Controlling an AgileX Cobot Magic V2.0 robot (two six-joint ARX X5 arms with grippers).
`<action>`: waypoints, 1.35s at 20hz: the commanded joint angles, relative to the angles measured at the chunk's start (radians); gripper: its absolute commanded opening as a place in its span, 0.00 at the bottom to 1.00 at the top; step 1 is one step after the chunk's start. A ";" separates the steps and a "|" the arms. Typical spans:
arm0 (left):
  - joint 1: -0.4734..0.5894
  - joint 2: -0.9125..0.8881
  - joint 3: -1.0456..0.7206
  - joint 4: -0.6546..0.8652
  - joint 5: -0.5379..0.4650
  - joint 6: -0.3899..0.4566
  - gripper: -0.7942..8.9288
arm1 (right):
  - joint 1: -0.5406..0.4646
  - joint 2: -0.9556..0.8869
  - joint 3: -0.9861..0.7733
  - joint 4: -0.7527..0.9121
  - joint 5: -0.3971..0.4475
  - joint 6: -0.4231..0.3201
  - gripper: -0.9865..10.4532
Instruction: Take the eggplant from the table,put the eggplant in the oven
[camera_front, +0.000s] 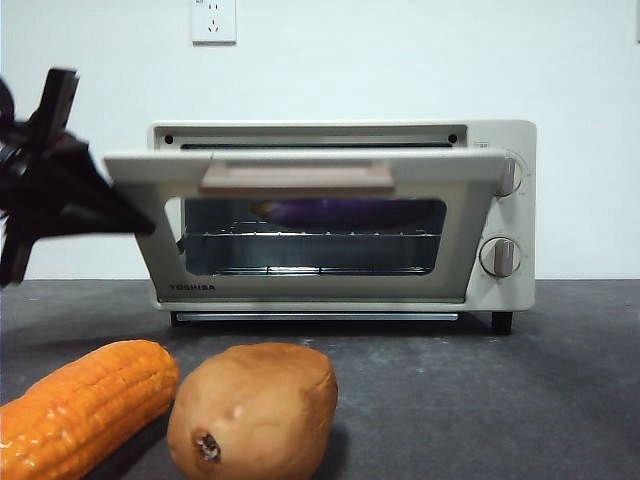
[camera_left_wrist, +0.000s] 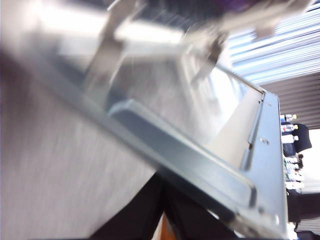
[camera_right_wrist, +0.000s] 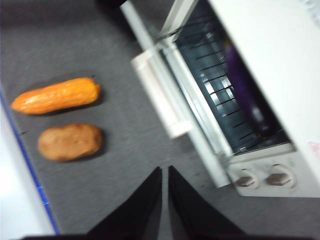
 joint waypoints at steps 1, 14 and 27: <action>-0.004 0.013 0.084 0.014 0.018 -0.034 0.09 | 0.011 0.005 0.005 -0.004 -0.040 0.043 0.09; -0.031 -0.116 0.340 -0.182 -0.283 -0.007 0.09 | -0.048 0.005 -0.272 0.051 -0.042 -0.005 0.09; -0.268 -0.552 0.200 -0.297 -0.952 0.165 0.09 | -0.492 -0.073 -0.636 0.660 -0.027 0.149 0.09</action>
